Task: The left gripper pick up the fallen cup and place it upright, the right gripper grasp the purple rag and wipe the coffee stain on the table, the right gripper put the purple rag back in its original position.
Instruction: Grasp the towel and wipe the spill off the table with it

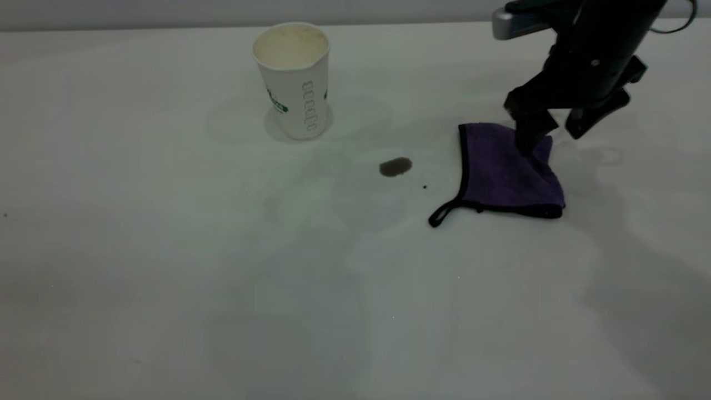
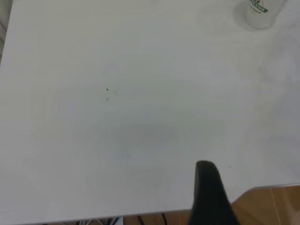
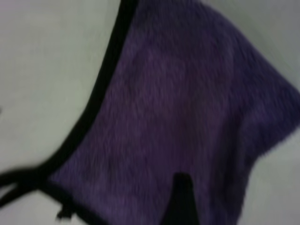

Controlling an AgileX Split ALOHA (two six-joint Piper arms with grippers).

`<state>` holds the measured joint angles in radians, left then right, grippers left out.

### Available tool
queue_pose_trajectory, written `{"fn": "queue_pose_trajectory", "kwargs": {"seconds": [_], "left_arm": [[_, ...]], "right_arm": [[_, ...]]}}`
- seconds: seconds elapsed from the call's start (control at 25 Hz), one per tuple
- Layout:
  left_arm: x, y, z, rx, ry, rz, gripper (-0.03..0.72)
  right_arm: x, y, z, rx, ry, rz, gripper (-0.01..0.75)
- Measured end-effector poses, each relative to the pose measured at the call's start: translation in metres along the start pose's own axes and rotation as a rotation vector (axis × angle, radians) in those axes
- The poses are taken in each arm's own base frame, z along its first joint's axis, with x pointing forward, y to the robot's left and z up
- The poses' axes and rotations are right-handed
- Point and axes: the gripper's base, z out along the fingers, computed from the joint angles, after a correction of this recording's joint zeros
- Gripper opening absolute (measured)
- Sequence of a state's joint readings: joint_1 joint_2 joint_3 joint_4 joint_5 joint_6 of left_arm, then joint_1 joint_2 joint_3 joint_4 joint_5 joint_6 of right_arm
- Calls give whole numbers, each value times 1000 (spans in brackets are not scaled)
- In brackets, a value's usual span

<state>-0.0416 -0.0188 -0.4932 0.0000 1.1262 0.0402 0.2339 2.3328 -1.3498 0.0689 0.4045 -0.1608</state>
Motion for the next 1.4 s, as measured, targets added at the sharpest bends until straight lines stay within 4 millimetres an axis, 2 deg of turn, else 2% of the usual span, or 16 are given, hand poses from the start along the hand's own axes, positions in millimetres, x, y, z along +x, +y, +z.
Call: {"fn": "queue_pose_trajectory", "kwargs": {"seconds": [0.28,0.44,0.6,0.76,0.8,0.96,1.16,1.4], "left_arm": [[0,0,0,0,0,0,532],[0,0,0,0,0,0,532],[0,0,0,0,0,0,532],[0,0,0,0,0,0,532],[0,0,0,0,0,0,532],[0,0,0,0,0,0,532],[0,0,0,0,0,0,532],[0,0,0,0,0,0,532]], "right_arm": [[-3,6,30,-8,27,-14,622],[0,6,39,-12,42,-5,535],[0,8,43,-29,41,37,360],[-1,11,43,-53,35,73,127],[-3,14,43,-59,32,65,109],[-16,36,44,-99,-7,13,111],[-38,78,47,-152,-59,-59,111],[-59,116,56,-214,-53,-125,111]]}}
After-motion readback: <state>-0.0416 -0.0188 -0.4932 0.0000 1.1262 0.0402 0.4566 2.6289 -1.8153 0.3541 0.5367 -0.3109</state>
